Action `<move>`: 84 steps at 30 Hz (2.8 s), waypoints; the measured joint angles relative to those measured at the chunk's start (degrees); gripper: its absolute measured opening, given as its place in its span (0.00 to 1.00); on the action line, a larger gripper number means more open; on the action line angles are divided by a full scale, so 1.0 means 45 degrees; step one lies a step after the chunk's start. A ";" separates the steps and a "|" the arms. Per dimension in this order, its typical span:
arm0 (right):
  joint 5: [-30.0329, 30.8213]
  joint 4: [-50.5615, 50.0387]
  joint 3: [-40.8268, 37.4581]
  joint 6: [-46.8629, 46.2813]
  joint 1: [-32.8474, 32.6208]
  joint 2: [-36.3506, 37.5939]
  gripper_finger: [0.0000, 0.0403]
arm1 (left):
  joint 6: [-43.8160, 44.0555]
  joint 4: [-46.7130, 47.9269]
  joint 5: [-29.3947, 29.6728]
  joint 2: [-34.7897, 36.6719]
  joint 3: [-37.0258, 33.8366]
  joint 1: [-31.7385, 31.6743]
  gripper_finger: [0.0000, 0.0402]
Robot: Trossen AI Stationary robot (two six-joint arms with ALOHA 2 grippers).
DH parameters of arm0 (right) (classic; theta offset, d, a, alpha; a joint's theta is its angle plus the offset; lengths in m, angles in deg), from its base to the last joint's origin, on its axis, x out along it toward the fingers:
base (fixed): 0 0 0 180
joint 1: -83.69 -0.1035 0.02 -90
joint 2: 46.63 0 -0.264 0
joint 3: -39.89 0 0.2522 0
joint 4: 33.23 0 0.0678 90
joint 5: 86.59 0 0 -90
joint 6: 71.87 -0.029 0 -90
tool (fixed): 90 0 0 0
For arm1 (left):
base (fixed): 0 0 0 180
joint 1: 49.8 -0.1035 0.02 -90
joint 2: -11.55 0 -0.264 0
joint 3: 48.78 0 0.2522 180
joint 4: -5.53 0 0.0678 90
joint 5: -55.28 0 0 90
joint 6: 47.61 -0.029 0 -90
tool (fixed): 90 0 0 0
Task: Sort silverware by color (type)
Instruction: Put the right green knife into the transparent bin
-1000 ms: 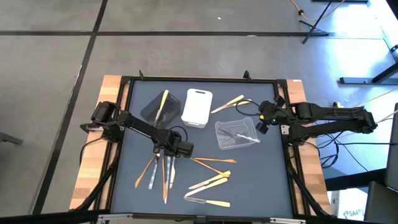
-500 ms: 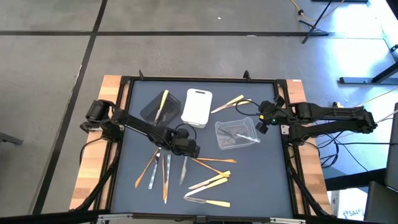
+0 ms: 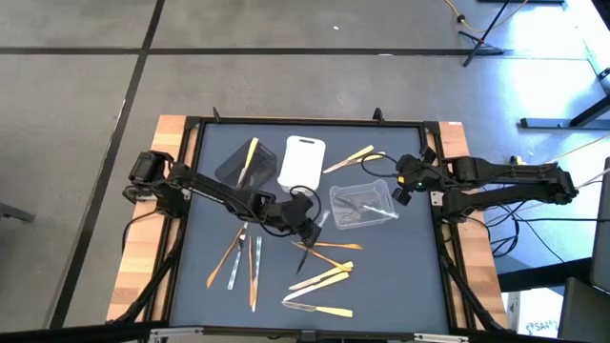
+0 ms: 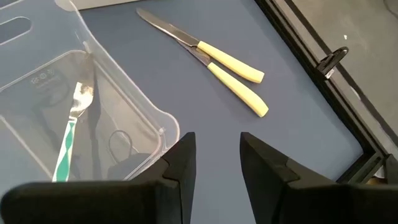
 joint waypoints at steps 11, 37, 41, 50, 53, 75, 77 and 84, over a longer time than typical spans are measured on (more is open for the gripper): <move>-0.0508 0.0005 0.0000 0.0001 0.0005 0.0000 0.27 | -0.4778 -0.3846 -0.0341 0.0000 0.0009 -0.0527 0.08; -0.0513 -0.0147 0.0279 -0.0003 0.0005 0.0002 0.27 | -1.4687 -0.5590 -0.2370 0.0019 0.2361 -0.2370 0.08; -0.0954 -0.0239 0.0973 0.0004 0.0005 0.0013 0.27 | -1.5660 -0.5609 -0.2380 -0.0226 0.2361 -0.2498 0.08; -0.1842 -0.0215 0.2338 0.0006 -0.0005 0.0019 0.27 | -1.6880 -0.5703 -0.3029 -0.1180 0.2361 -0.2737 0.09; -0.1842 -0.0135 0.2521 0.0006 -0.0005 0.0019 0.27 | -1.6989 -0.5805 -0.3023 -0.1500 0.2361 -0.2752 0.09; -0.1843 -0.0024 0.2535 0.0006 0.0005 0.0015 0.27 | -1.7019 -0.5920 -0.2987 -0.3415 0.2361 -0.2757 0.09; -0.1843 -0.0024 0.2535 0.0006 0.0005 0.0015 0.27 | -1.7018 -0.5960 -0.2987 -0.3415 0.2361 -0.2782 0.09; -0.1843 -0.0029 0.2535 0.0006 0.0005 0.0015 0.27 | -1.7009 -0.5984 -0.2964 -0.3419 0.2361 -0.2825 0.09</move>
